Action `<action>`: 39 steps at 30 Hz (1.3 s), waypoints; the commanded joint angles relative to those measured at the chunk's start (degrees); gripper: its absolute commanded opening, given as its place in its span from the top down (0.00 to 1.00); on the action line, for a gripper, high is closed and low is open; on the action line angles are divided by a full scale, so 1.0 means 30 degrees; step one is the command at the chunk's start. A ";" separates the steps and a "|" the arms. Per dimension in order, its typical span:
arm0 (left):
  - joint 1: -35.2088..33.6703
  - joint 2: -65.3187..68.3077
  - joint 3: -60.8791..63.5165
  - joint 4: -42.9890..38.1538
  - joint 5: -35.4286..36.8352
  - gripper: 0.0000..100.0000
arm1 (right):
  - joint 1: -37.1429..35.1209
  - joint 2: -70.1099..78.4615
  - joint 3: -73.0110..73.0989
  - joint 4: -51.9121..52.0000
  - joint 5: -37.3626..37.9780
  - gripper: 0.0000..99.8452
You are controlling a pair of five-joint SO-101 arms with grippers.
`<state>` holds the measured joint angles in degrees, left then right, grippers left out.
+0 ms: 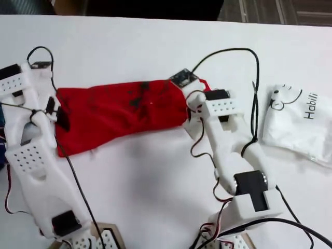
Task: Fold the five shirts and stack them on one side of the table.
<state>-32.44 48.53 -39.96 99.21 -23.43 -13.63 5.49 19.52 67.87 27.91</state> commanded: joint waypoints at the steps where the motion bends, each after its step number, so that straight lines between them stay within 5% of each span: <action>1: 0.0469 -0.0234 0.0073 -0.1026 -0.0117 0.76 | -0.0044 -0.1158 -0.0088 -0.0190 0.0000 0.73; 13: 0.1524 0.2608 -0.0425 -0.1407 0.0615 0.76 | -0.0103 -0.1158 0.0293 -0.0308 0.0000 0.73; 19: 0.2901 0.2667 -0.0366 -0.0645 0.0762 0.97 | -0.0103 -0.1187 0.0527 -0.0513 0.0000 0.73; 26: 0.3927 0.2549 -0.0513 0.0059 0.2227 0.97 | -0.0103 -0.1187 0.0527 -0.0484 -0.0088 0.73; 33: 0.3985 0.0293 -0.0454 0.0996 0.2227 0.97 | 0.1861 -0.1011 0.0615 -0.2066 -0.5158 0.73; 39: 0.3282 -0.3253 0.0747 0.1055 0.2110 0.97 | 0.2593 -0.1128 0.1231 -0.2857 -0.5714 0.73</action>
<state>-21.36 46.77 -39.52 101.05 -17.19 -6.42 5.49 23.30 60.13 11.56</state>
